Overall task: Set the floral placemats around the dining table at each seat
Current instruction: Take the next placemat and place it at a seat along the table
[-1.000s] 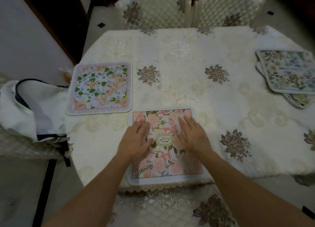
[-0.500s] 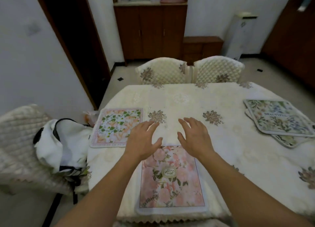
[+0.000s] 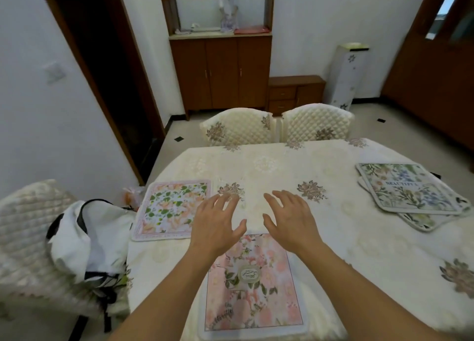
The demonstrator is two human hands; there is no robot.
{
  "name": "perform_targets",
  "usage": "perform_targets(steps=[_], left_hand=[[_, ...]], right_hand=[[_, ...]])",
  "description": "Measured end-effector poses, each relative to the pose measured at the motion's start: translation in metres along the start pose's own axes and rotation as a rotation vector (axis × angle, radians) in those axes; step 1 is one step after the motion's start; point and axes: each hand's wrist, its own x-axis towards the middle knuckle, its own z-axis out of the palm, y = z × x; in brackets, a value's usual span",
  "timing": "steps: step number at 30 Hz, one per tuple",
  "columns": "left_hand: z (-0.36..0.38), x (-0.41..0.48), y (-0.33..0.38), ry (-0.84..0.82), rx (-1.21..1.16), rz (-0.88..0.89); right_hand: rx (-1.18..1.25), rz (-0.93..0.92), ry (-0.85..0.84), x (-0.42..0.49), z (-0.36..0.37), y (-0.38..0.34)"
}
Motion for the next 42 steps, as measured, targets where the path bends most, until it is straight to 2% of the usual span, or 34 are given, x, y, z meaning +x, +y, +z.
perform_targets(steps=[9,21,26,30,35,42], left_hand=[[0.025,0.008,0.066,-0.087,-0.098,0.254],[0.036,-0.001,0.243,-0.132,-0.22,0.744],[0.037,-0.017,0.327,-0.14,-0.259,0.906],[0.041,-0.023,0.39,-0.138,-0.275,0.988],[0.06,-0.017,0.477,-0.157,-0.303,1.049],[0.082,-0.001,0.619,-0.227,-0.304,1.087]], right_hand=[[-0.097,0.285,0.016,-0.073,-0.026,0.041],[-0.303,0.851,0.13,-0.263,-0.102,0.133],[-0.323,0.963,0.219,-0.329,-0.122,0.162],[-0.341,1.005,0.229,-0.37,-0.125,0.2],[-0.335,1.099,0.147,-0.407,-0.136,0.272],[-0.314,1.147,0.155,-0.45,-0.16,0.395]])
